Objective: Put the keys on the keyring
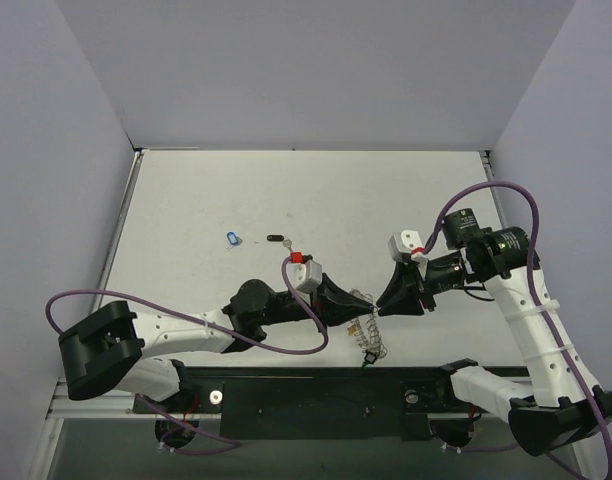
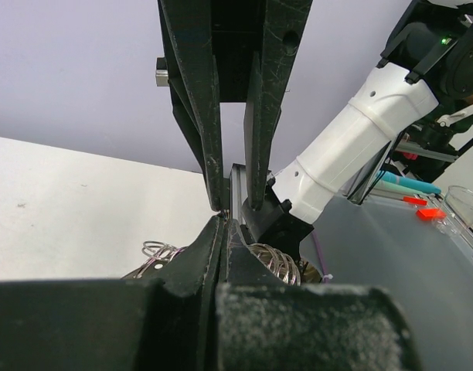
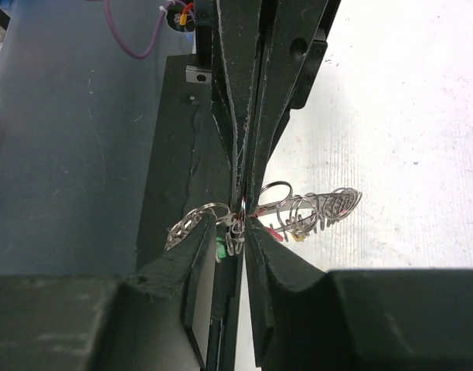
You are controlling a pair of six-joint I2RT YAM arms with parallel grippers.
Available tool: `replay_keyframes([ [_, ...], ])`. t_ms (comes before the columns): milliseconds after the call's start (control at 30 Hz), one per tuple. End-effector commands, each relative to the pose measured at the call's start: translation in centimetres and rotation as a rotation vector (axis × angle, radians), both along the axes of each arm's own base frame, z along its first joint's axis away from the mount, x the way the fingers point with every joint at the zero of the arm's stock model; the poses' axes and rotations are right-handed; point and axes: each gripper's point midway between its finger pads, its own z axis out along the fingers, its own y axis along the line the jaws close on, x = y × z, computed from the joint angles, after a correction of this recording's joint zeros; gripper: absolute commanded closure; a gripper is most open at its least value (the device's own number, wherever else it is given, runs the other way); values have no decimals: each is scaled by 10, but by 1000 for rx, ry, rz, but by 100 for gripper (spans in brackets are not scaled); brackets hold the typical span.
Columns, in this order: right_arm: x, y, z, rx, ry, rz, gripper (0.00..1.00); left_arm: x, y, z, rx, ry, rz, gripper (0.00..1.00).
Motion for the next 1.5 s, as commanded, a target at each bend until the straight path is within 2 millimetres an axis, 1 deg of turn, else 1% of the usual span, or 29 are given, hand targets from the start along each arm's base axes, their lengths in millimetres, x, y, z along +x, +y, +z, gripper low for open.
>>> replay_keyframes([
  [0, -4, 2, -6, -7, 37, 5, 83, -1, 4, 42, -138, -48, -5, 100],
  [200, -2, 3, -16, -30, 40, -1, 87, 0, 3, 44, -146, -44, -3, 100],
  [333, -1, 4, -17, -31, 41, 1, 88, 0, 4, 45, -151, -41, -3, 100],
  [600, -3, 9, -8, 3, 53, 16, 97, 0, 1, 42, -142, -22, -9, 100],
  [633, -3, 9, -8, 5, 53, 17, 100, 0, 1, 41, -139, -20, -9, 100],
  [767, -2, 7, -12, -12, 69, -2, 100, 2, 1, 41, -136, -7, 0, 100],
  [800, 1, 7, -12, -14, 60, -19, 100, 4, 1, 40, -132, -1, 9, 100],
  [833, 0, 6, -12, -17, 99, -48, 100, 4, 2, 40, -132, 5, 11, 100],
  [867, 6, 6, -11, -9, 99, -75, 100, 6, 2, 40, -129, 13, 20, 100],
  [933, 11, 4, -8, 6, 114, -127, 100, 9, 4, 40, -125, 30, 35, 93],
  [967, 17, 2, -6, 21, 126, -168, 100, 10, 7, 43, -132, 36, 42, 81],
  [1000, 18, 1, -7, 26, 133, -186, 100, 13, 8, 39, -121, 50, 54, 75],
  [1033, 21, 0, -5, 43, 143, -211, 100, 13, 10, 42, -126, 54, 60, 66],
  [1067, 23, 0, -3, 52, 149, -227, 100, 15, 11, 40, -120, 61, 70, 63],
  [1100, 25, -2, -5, 54, 161, -251, 100, 16, 13, 40, -122, 65, 77, 57],
  [1133, 26, -3, -5, 57, 159, -263, 100, 18, 14, 37, -112, 74, 85, 55],
  [1167, 30, -6, -5, 51, 152, -294, 100, 19, 17, 42, -120, 70, 95, 53],
  [1200, 33, -7, -5, 45, 153, -314, 100, 21, 17, 38, -103, 77, 107, 51],
  [1267, 43, -17, -7, 8, 152, -418, 100, 27, 24, 38, -78, 79, 145, 48],
  [1300, 55, -27, -9, -22, 129, -502, 100, 34, 30, 33, -34, 83, 181, 46],
  [1333, 59, -32, -8, -33, 141, -556, 100, 36, 38, 41, -31, 74, 203, 44],
  [1367, 69, -45, -11, -69, 115, -641, 100, 47, 44, 22, 54, 96, 255, 42],
  [1400, 75, -53, -10, -83, 116, -704, 100, 50, 56, 34, 43, 85, 285, 41],
  [1433, 84, -68, -11, -115, 100, -794, 100, 61, 66, 18, 123, 105, 343, 38],
  [1467, 90, -78, -9, -128, 100, -863, 100, 64, 78, 27, 118, 87, 375, 37],
])
